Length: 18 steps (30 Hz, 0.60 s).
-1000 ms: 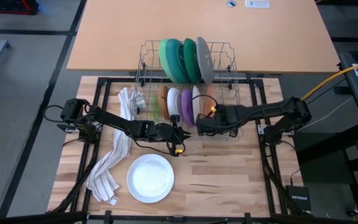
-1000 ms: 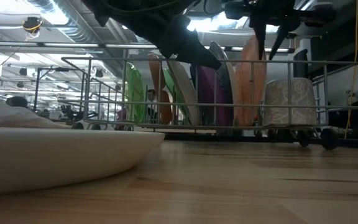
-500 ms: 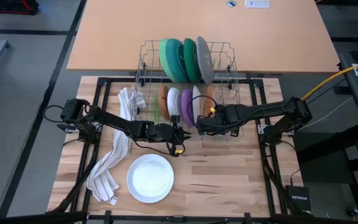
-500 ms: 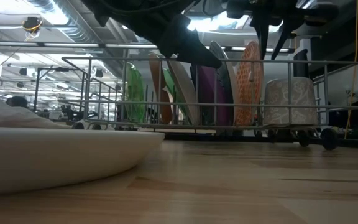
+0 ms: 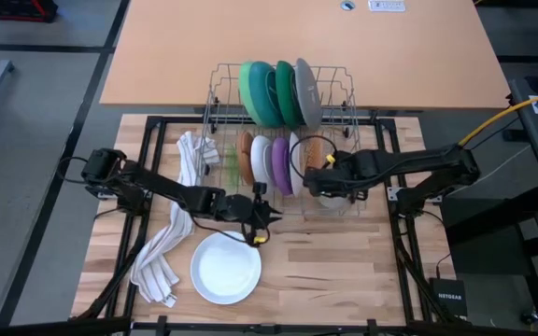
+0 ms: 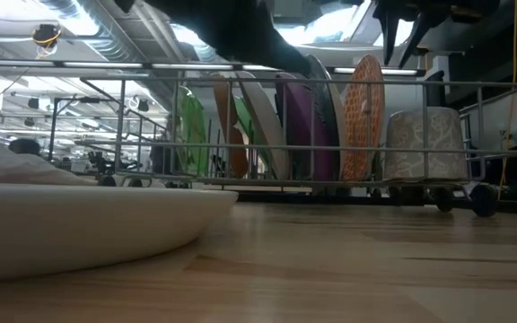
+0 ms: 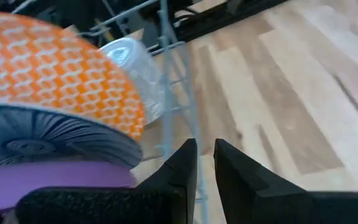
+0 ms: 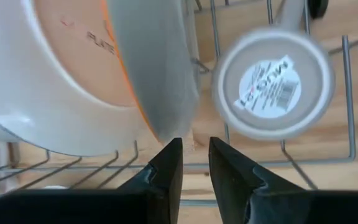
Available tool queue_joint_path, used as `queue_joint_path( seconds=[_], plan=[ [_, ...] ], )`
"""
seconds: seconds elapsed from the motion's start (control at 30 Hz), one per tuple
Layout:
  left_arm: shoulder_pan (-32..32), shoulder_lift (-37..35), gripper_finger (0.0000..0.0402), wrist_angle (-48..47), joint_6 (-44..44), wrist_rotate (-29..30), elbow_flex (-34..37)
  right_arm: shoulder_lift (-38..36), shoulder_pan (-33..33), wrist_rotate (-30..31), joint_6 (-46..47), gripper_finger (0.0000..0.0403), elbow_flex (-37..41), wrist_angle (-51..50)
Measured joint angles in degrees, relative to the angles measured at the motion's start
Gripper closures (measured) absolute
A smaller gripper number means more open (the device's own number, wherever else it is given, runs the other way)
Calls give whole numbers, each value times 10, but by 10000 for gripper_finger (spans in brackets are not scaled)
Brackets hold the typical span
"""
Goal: Sort dishes
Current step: Put the white plate into the dish rack
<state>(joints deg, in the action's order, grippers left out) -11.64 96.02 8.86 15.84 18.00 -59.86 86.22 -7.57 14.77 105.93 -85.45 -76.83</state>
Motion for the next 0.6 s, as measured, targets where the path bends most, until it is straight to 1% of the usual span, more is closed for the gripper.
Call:
queue_joint_path(
  seconds=[0.1, 0.23, 0.4, 0.6],
  plan=[
    [-13, -6, 354, 6, 15, 2, 0, -13, 0, 22, -12, 320, 0, 0],
    [-15, -13, 354, 24, 34, 18, -1, -24, 0, 46, -14, 320, 0, 0],
    [-13, -18, 354, 29, 71, 23, -1, -25, 0, 49, -25, 320, 0, 1],
    [-27, -43, 354, 68, 75, 24, -1, -25, 0, 56, -46, 320, 0, 2]
  ],
)
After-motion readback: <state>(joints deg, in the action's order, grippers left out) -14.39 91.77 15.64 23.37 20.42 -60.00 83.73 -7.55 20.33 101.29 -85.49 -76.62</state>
